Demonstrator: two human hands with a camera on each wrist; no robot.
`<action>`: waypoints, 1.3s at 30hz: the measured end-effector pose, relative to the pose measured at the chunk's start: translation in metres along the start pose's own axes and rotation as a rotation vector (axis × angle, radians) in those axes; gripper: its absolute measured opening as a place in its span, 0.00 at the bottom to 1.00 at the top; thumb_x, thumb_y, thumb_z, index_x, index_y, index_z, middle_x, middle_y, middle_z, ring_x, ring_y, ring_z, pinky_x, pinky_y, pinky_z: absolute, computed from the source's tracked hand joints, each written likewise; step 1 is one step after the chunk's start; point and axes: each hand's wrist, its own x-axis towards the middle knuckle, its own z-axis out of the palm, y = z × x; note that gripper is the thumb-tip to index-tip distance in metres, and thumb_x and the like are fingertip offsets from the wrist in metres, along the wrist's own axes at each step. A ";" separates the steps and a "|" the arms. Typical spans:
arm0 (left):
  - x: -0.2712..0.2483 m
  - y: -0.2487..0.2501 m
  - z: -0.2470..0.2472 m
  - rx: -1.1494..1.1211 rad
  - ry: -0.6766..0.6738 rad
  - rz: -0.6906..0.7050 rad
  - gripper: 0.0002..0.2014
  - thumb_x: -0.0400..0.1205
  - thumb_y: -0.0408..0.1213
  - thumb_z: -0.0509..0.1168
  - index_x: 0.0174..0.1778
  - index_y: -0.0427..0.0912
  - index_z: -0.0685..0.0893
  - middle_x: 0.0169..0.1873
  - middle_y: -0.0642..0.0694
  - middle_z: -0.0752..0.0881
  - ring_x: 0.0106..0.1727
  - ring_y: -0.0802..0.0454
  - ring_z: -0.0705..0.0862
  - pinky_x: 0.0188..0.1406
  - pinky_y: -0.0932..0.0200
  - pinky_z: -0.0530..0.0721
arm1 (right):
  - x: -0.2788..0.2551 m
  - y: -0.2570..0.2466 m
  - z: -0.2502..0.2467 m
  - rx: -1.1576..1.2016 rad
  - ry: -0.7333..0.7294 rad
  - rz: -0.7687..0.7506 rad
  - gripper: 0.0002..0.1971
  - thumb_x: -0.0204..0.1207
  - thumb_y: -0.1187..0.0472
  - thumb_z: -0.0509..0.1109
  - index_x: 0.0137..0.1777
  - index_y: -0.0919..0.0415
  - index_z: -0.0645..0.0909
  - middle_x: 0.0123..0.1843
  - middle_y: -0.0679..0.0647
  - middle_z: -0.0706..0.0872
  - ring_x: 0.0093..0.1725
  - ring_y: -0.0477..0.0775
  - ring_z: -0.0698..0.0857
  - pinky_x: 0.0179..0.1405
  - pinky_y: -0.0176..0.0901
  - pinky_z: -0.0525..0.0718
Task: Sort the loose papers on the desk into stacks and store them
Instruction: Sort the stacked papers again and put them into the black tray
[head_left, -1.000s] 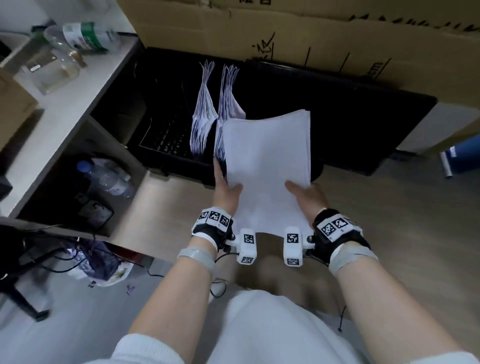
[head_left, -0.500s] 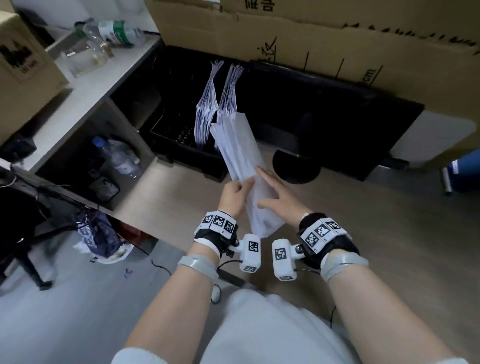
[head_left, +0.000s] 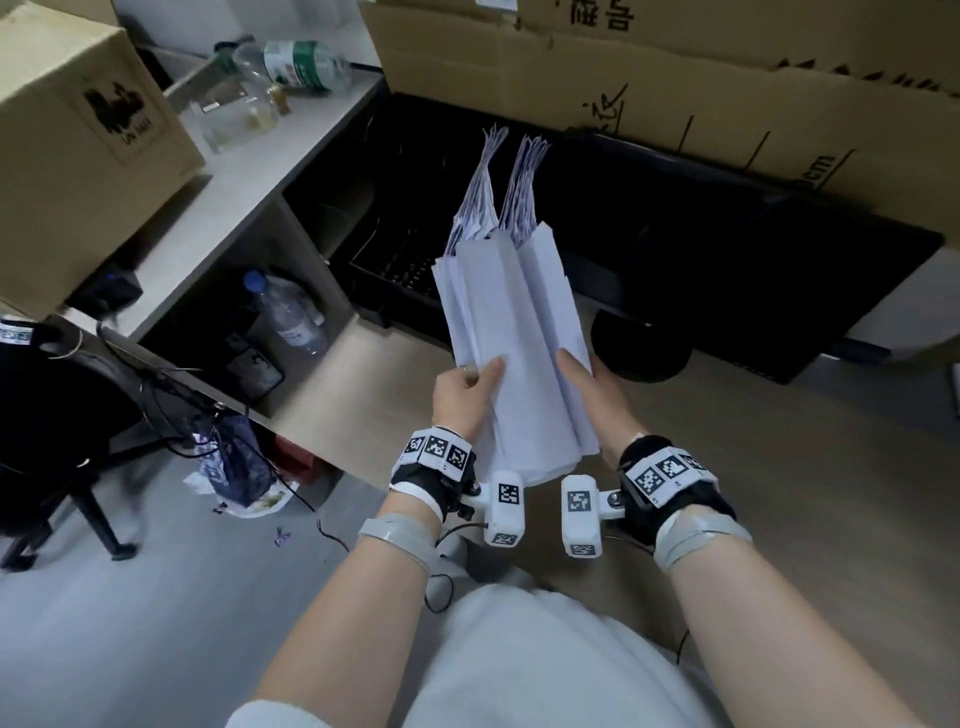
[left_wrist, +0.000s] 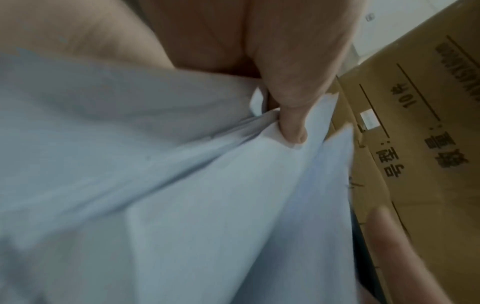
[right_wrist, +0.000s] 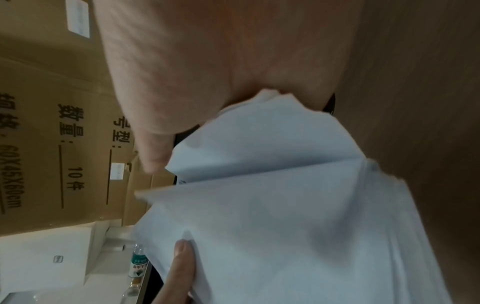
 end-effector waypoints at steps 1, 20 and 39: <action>0.004 0.002 -0.007 0.000 0.003 -0.007 0.22 0.73 0.55 0.76 0.36 0.34 0.90 0.41 0.37 0.93 0.47 0.37 0.92 0.55 0.36 0.89 | 0.003 -0.001 0.008 0.006 0.027 0.015 0.15 0.83 0.45 0.67 0.67 0.46 0.78 0.56 0.40 0.89 0.52 0.40 0.89 0.48 0.38 0.84; 0.070 0.039 -0.092 -0.090 -0.310 0.060 0.24 0.82 0.49 0.72 0.38 0.26 0.85 0.35 0.43 0.88 0.38 0.53 0.85 0.44 0.56 0.83 | 0.015 -0.024 0.133 -0.091 0.223 -0.086 0.13 0.85 0.59 0.64 0.67 0.49 0.81 0.60 0.48 0.89 0.53 0.43 0.89 0.51 0.38 0.85; 0.033 0.022 -0.068 0.034 -0.389 0.131 0.25 0.88 0.39 0.64 0.27 0.48 0.61 0.24 0.52 0.59 0.22 0.61 0.58 0.23 0.64 0.56 | -0.033 0.006 0.095 0.040 0.449 0.011 0.17 0.89 0.50 0.58 0.68 0.58 0.82 0.60 0.49 0.89 0.58 0.46 0.88 0.60 0.40 0.84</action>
